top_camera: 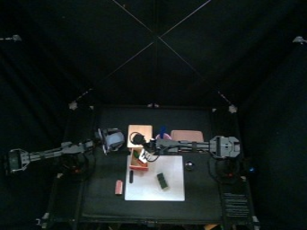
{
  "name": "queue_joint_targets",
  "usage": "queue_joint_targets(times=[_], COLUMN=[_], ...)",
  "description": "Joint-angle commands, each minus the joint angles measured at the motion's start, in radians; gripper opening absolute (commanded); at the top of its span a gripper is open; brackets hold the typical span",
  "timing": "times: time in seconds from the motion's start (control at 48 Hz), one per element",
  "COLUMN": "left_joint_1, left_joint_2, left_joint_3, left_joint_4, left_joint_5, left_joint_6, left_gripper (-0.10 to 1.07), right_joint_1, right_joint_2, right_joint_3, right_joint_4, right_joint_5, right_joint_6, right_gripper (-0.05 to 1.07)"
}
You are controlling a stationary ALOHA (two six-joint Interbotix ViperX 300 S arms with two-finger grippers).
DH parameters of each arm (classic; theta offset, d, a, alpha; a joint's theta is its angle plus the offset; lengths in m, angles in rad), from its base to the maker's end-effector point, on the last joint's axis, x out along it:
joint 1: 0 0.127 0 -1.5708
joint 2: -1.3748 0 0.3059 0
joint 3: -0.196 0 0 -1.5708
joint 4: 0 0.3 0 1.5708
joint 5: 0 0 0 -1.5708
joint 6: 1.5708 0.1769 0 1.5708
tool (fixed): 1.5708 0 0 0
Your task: Close drawer
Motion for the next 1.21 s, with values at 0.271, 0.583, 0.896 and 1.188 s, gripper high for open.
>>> queue_joint_targets(times=[0.271, 0.583, 0.896, 1.188], left_joint_1=[-0.005, -0.048, -0.183, -0.229], left_joint_2=[0.003, 0.009, 0.011, 0.009], left_joint_3=[-0.072, -0.097, -0.097, -0.092], left_joint_4=[-0.003, -0.021, -0.018, -0.044], left_joint_5=[-0.003, 0.066, 0.071, 0.074], left_joint_6=[-0.006, -0.008, -0.006, -0.009], left_gripper=[1.0, 1.0, 1.0, 1.0], right_joint_1=[0.025, 0.046, 0.049, 0.054], right_joint_2=[-0.143, -0.281, -0.526, -0.68], right_joint_3=[0.158, 0.313, 0.595, 0.767], right_joint_4=[0.046, 0.031, -0.057, -0.169], right_joint_5=[-0.078, -0.216, -0.535, -0.775], right_joint_6=[-0.002, -0.029, -0.021, -0.009], right_gripper=[0.69, 0.58, 0.58, 0.58])
